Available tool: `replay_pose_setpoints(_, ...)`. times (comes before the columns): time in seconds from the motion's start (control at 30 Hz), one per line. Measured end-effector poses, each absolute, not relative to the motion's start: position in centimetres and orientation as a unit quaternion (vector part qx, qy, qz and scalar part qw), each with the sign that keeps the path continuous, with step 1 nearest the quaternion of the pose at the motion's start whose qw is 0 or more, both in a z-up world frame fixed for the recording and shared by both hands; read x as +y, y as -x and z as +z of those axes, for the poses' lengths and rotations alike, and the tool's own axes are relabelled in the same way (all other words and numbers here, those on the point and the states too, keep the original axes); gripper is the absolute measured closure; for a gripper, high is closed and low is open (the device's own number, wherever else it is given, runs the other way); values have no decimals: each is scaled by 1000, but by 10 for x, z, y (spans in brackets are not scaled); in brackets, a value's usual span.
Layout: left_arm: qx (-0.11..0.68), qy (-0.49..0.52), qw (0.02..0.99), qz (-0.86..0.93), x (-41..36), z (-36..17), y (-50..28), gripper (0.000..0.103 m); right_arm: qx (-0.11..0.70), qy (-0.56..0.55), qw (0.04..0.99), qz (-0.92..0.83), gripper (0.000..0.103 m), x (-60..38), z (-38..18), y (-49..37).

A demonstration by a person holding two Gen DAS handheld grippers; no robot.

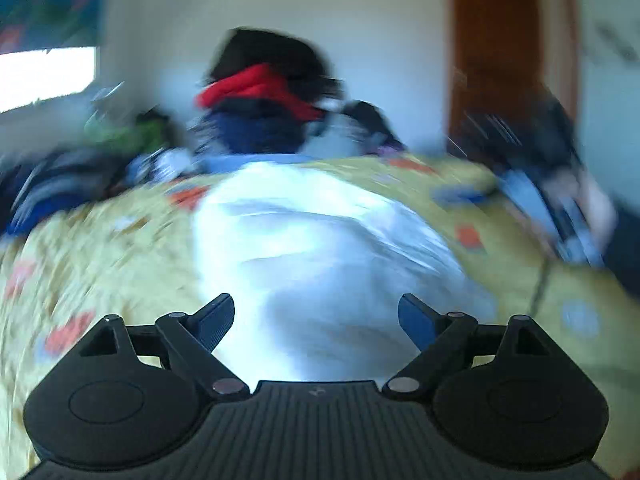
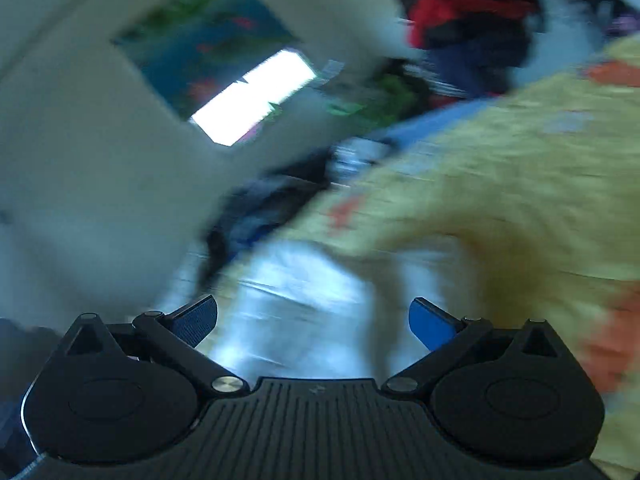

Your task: Fold small clothes

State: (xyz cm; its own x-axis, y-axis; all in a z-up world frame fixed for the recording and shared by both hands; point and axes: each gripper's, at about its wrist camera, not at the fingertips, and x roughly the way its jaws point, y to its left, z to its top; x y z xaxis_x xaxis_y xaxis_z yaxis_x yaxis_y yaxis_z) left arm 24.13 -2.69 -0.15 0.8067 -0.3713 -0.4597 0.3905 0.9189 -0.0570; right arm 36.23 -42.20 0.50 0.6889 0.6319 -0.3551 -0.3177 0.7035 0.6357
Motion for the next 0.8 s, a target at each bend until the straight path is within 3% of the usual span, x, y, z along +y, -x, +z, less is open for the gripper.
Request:
replay_pose_setpoints(0.27,383,229,886,-131,36,-44,-364,14,412,-352,809,228,1,-432,-55,-388)
replay_pose_setpoints(0.43,400,258,863,-170,24,-61,-385,13,415,-329,806,267,1,-393,-64,-396)
replay_pose_setpoints(0.5,403,260,857,-191,18,-63,-389,24,411,-321,807,276,3,-382,-65,-399)
replay_pose_setpoints(0.7,401,205,873,-186,0,-54,-392,48,430,-297,798,301,25,-355,-59,-403)
replay_pose_setpoints(0.8,389,185,885,-177,3,-41,-379,57,422,-307,793,313,43,-349,-53,-393)
